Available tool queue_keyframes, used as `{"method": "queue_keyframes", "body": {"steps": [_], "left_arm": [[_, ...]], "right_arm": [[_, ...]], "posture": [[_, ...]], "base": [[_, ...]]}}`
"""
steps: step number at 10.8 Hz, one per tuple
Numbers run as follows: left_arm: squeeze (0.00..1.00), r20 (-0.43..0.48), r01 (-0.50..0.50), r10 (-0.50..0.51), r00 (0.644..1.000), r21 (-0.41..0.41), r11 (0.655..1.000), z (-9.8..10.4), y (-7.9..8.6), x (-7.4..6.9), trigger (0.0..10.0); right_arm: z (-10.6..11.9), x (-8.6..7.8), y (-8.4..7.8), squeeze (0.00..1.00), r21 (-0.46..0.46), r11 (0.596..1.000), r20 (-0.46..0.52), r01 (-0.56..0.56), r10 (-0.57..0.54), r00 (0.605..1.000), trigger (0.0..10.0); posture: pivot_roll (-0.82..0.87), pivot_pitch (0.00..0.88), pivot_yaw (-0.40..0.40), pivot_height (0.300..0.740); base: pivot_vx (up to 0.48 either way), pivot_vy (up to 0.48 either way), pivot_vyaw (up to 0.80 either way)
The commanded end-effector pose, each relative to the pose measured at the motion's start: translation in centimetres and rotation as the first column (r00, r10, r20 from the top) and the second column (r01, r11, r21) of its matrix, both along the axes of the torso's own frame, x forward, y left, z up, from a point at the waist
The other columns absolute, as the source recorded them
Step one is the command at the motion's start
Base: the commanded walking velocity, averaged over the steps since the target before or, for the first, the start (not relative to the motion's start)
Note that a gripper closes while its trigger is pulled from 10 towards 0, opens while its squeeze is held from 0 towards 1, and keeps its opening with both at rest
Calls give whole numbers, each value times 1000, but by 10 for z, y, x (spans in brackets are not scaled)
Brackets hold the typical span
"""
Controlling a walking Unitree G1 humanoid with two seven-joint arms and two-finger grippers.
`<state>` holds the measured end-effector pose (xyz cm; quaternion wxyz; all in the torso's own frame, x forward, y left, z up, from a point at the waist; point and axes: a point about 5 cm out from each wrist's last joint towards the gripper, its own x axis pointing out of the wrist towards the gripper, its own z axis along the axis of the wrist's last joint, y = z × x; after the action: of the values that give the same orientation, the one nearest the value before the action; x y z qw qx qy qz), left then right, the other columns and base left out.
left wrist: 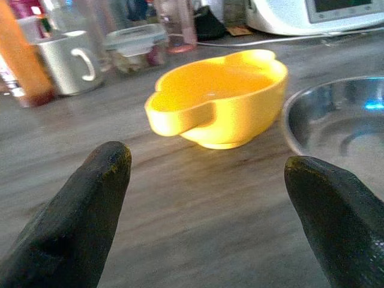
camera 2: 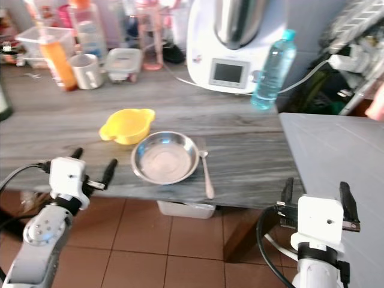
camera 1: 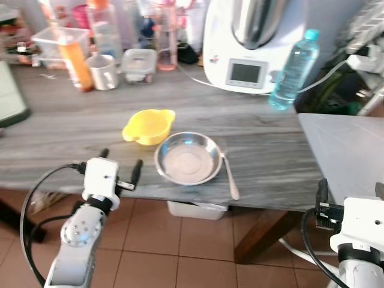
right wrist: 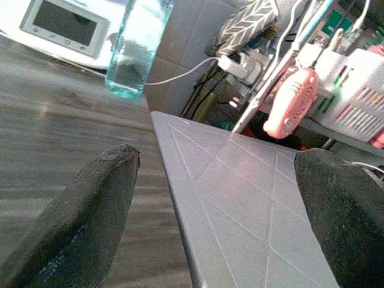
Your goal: Setting the table
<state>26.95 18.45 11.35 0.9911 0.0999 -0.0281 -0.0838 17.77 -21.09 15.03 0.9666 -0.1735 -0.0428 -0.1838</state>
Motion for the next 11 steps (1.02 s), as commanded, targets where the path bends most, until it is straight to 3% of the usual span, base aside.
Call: {"method": "queue_keyframes", "body": {"steps": [1, 3, 5, 11], "left_arm": [[0, -2, 8, -8, 1000, 9, 1000, 2, -1, -1, 10000], [0, -11, 24, -24, 1000, 10, 1000, 5, -2, 3, 10000], [0, -11, 26, -25, 1000, 45, 999, 4, -5, 4, 10000], [0, -22, 20, -19, 1000, 29, 999, 2, -9, 9, 10000]], "right_arm": [[-2, -1, 1, 0, 8, 1000, -3, -8, 8, 1000, 10000], [-3, 0, 3, 0, 18, 1000, -6, -20, 20, 1000, 10000], [-4, 1, 5, 0, 9, 999, -4, -31, 31, 1000, 10000], [-2, 6, 4, 0, -1, 999, 4, -41, 41, 999, 10000]], "posture": [[81, 104, -24, 740], [80, 111, -17, 740], [75, 110, -13, 740], [66, 105, -19, 740]], "base": [[0, 0, -769], [0, 0, -619], [0, 0, 0], [0, 0, 0]]}}
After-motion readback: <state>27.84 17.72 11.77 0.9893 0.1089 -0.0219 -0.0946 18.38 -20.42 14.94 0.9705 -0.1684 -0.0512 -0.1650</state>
